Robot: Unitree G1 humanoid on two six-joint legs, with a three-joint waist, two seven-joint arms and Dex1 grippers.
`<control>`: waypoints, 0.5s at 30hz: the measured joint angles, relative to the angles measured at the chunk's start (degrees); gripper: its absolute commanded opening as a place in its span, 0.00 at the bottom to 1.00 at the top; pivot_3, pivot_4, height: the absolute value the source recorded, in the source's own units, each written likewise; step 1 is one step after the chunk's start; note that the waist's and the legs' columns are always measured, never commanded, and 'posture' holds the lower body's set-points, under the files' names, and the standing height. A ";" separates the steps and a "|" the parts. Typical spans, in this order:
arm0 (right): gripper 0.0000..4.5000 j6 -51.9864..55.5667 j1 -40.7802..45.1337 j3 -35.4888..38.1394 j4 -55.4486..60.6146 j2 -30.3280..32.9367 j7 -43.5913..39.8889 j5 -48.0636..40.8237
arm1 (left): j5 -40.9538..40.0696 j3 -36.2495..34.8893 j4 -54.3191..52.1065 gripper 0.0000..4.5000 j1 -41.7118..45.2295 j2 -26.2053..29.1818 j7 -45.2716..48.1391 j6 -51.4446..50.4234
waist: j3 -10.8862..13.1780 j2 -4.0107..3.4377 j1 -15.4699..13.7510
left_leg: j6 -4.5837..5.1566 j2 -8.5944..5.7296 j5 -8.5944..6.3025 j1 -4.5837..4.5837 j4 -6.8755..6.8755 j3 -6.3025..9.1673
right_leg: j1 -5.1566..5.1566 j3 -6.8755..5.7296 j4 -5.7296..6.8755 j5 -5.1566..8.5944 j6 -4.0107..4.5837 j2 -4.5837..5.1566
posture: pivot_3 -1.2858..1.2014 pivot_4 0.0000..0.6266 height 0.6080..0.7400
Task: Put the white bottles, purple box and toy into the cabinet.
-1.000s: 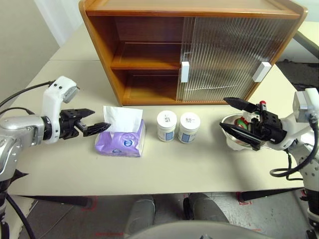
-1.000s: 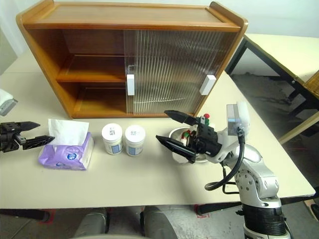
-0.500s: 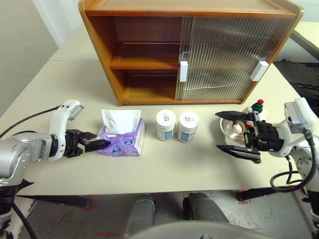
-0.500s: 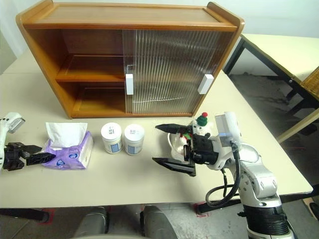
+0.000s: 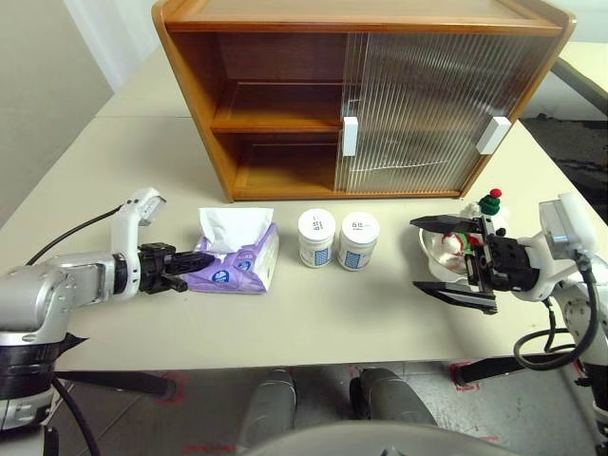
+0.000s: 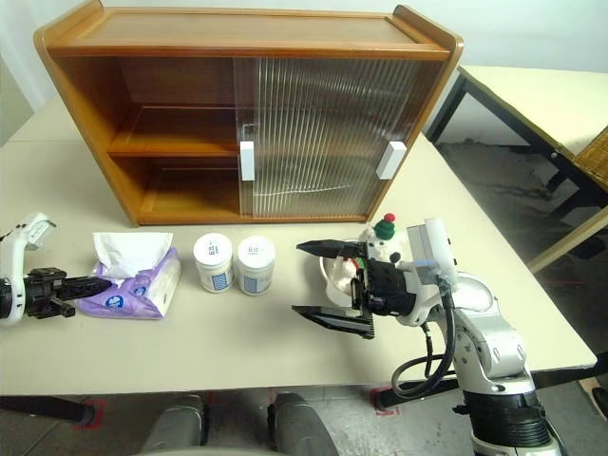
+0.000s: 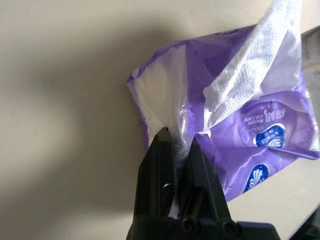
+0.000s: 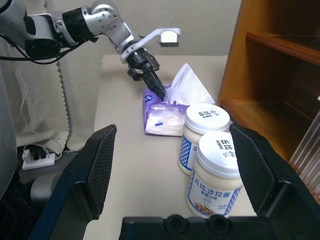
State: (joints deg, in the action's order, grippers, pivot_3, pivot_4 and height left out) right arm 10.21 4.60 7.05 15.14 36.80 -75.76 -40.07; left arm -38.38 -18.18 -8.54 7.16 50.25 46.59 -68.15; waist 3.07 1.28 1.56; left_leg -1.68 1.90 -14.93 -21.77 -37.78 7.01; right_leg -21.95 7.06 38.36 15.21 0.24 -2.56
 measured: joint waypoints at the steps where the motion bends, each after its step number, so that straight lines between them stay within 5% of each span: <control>1: 1.00 -0.23 0.00 0.00 -0.11 0.00 0.00 0.04 | -1.74 -1.99 -0.41 0.00 0.40 -0.68 -0.10 -1.12 | 0.00 0.00 -0.01 | 0.00 0.02 0.00 0.00 0.01 0.00 | 0.00 0.00 0.00 0.00 0.00 -0.01 | 0.48 0.11 1.00; 7: 1.00 -0.92 0.04 -0.04 -1.34 -0.26 -0.02 0.64 | -10.19 -12.28 -3.52 0.00 7.16 -5.60 -4.64 -6.45 | 0.01 -0.01 -0.05 | -0.05 0.05 0.03 0.03 -0.01 -0.02 | 0.07 0.04 0.00 -0.03 -0.05 -0.10 | 0.49 0.11 1.00; 15: 1.00 -1.08 1.49 -1.11 -2.16 -0.46 0.55 0.76 | -13.81 -15.89 -5.02 0.00 20.42 -14.78 -20.49 -12.22 | 0.10 0.12 -0.15 | -0.10 0.15 0.23 0.47 -0.11 -0.04 | 0.71 0.06 -0.06 -0.16 -0.26 -0.36 | 0.49 0.10 1.00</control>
State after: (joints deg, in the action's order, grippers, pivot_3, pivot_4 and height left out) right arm 9.13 6.09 5.94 12.98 36.34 -75.20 -39.31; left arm -52.19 -34.07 -13.56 27.58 35.47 26.11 -80.36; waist 3.17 1.40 1.41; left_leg -1.78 2.04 -14.70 -21.31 -37.89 6.97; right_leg -21.24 7.12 38.31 15.05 -0.02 -2.93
